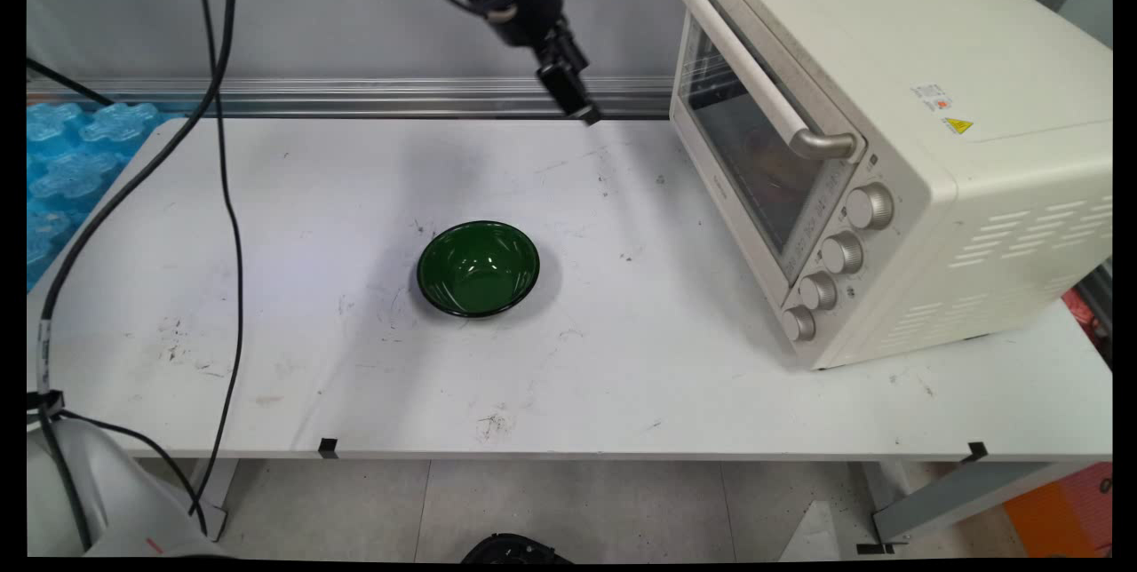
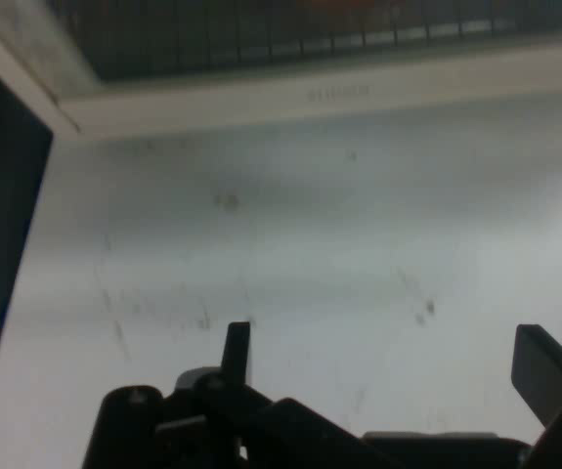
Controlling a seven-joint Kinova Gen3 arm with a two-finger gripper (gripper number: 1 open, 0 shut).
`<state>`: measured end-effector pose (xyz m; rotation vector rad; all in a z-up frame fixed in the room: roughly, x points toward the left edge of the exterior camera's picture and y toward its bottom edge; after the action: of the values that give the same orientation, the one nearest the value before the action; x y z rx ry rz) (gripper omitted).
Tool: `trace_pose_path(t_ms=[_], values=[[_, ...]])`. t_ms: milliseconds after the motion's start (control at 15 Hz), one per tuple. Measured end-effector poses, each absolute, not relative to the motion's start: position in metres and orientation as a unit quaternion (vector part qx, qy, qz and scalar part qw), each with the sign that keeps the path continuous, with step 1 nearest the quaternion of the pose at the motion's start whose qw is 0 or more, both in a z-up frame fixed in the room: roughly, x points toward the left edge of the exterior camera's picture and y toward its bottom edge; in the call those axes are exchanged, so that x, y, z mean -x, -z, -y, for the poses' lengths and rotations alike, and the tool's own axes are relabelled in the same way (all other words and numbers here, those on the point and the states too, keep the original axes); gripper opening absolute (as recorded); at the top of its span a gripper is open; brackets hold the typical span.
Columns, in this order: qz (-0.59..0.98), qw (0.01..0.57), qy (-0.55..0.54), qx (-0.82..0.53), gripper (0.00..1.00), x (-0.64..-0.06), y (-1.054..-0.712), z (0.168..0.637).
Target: Open the oven
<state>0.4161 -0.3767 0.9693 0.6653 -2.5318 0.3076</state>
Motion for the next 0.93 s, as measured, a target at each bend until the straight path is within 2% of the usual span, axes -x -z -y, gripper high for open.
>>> trace_pose_path(t_ms=[133, 200, 933], values=[[0.927, 0.26, -0.119, -0.243, 1.0, -0.404, -0.98, 0.385], [0.926, 0.264, -0.122, -0.242, 0.0, -0.398, -0.985, 0.388], [0.917, 0.288, -0.145, -0.234, 0.0, -0.344, -1.035, 0.418]])
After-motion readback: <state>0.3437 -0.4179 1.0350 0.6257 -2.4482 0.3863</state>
